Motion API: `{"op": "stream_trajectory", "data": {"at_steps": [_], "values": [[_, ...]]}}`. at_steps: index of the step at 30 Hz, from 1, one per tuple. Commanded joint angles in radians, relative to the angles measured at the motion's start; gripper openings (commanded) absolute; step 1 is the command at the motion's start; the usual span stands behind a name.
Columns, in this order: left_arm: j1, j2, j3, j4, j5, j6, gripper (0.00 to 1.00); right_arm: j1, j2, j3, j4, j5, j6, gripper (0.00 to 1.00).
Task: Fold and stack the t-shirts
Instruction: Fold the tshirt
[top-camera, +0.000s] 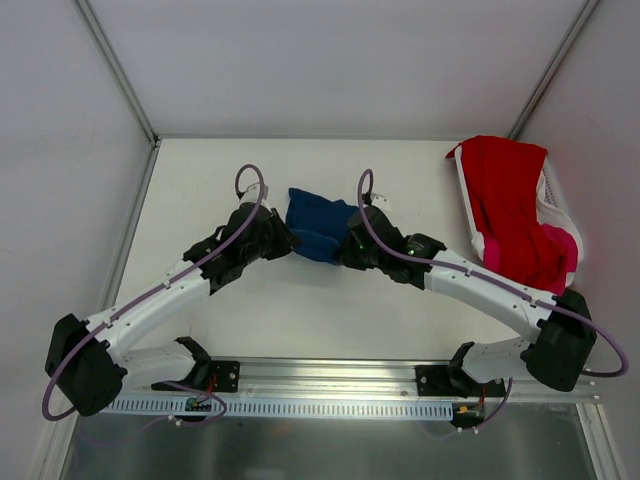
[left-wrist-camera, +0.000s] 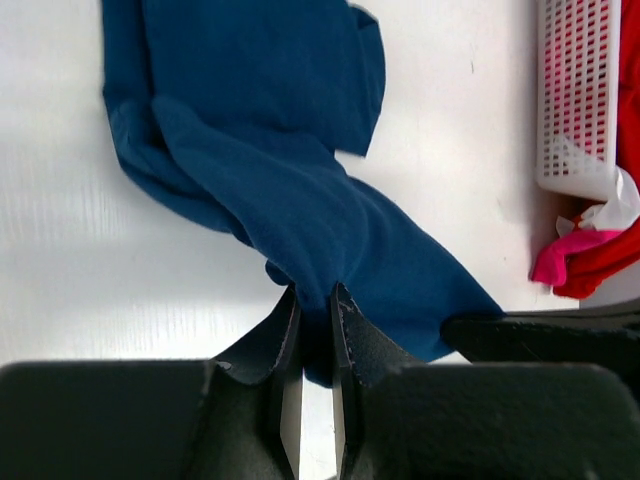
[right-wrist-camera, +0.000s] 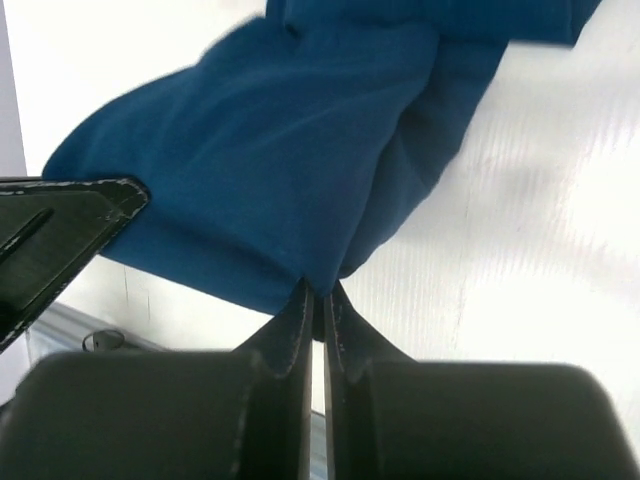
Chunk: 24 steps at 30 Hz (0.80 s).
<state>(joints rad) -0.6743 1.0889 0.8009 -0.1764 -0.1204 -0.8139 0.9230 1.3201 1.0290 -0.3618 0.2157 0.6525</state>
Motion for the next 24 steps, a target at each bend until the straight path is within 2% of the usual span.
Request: {"op": "stream_trajectory", "data": {"at_steps": [1, 18, 24], "values": [[0.01, 0.055, 0.105, -0.008, -0.081, 0.076, 0.07, -0.013, 0.027, 0.097, -0.127, 0.125, -0.056, 0.01], [0.191, 0.422, 0.44, -0.006, 0.007, 0.137, 0.05, -0.174, 0.335, 0.453, -0.197, 0.088, -0.172, 0.0], [0.246, 0.639, 0.57, 0.015, 0.047, 0.16, 0.02, -0.237, 0.453, 0.554, -0.207, 0.056, -0.192, 0.0]]}}
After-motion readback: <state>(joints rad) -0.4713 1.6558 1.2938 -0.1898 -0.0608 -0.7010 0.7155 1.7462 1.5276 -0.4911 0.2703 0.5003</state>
